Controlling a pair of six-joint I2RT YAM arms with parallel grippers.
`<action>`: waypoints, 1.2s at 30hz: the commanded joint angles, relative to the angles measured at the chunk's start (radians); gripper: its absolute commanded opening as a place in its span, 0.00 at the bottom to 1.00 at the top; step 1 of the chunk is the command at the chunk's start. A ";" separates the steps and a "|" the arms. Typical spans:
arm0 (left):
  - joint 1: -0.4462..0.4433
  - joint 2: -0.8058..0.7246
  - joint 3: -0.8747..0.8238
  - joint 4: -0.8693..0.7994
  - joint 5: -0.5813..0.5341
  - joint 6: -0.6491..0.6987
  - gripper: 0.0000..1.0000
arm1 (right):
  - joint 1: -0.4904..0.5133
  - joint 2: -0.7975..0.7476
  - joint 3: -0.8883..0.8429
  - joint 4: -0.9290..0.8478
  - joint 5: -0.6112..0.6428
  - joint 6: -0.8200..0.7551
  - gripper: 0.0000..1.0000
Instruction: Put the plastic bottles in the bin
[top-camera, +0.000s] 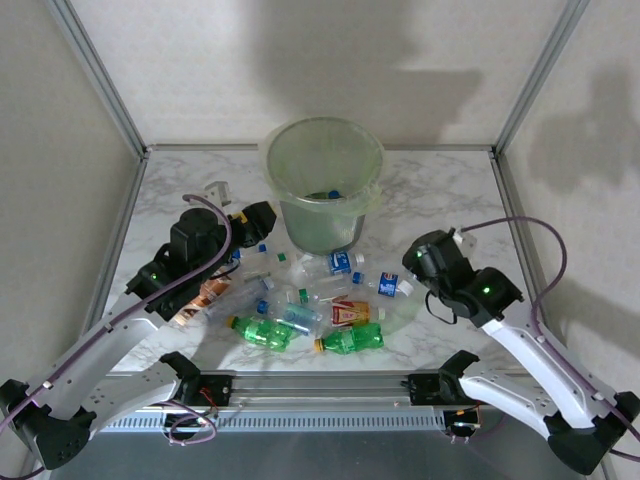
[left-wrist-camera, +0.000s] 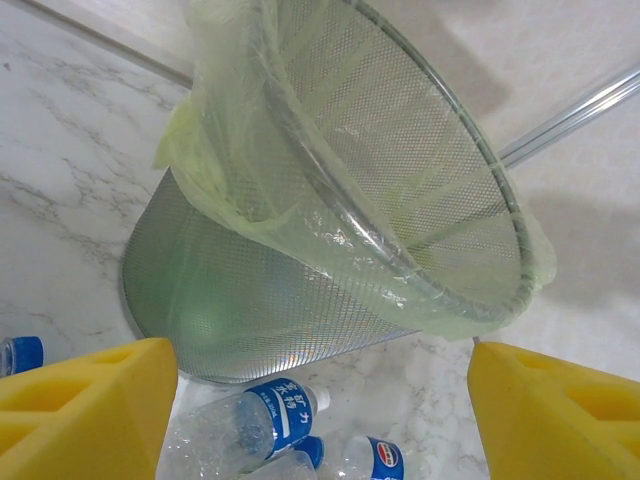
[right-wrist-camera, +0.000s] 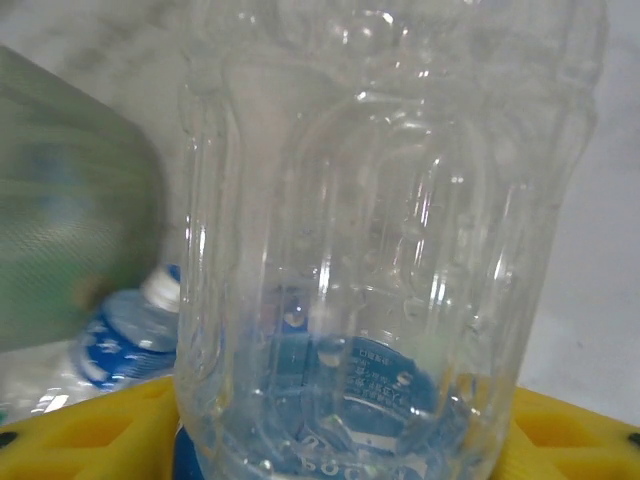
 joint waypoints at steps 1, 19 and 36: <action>0.014 -0.001 0.034 -0.030 -0.029 -0.011 0.77 | -0.005 0.031 0.127 0.064 0.059 -0.156 0.60; 0.020 0.013 0.045 -0.042 -0.034 -0.026 0.77 | -0.005 0.408 0.658 0.259 -0.181 -0.461 0.57; 0.029 -0.012 0.020 -0.071 -0.075 -0.034 0.77 | -0.030 0.877 1.045 0.222 -0.449 -0.536 0.58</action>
